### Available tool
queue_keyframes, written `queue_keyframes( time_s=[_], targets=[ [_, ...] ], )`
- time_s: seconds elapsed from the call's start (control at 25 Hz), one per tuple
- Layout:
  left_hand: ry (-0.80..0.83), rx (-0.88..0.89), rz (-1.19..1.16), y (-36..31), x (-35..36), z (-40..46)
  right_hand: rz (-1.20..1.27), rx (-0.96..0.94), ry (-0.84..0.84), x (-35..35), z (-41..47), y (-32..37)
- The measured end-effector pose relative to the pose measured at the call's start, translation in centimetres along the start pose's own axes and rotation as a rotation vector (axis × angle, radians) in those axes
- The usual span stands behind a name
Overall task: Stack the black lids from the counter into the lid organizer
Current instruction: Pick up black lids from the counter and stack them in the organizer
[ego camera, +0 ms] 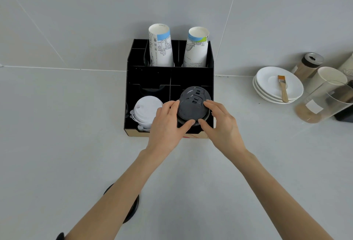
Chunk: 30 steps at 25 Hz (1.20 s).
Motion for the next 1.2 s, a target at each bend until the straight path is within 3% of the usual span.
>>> queue_keyframes(
  time_s=[0.64,1.2],
  targets=[
    [0.014,-0.009,0.113,-1.0,2.8,4.8,-0.073,0.065,0.053,0.2,3.9,-2.9],
    [-0.014,-0.004,-0.011,0.2,3.0,4.1,-0.047,0.050,0.003,1.1,2.6,-3.2]
  ],
)
Point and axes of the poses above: each hand's wrist, its own z-axis towards the middle knuckle, its own x-axis out of the palm, y = z × x, the point moved 7 cm from there along z, towards the middle knuckle, and after that the axes turned 9 degrees about -x, right-handed, at the moved point
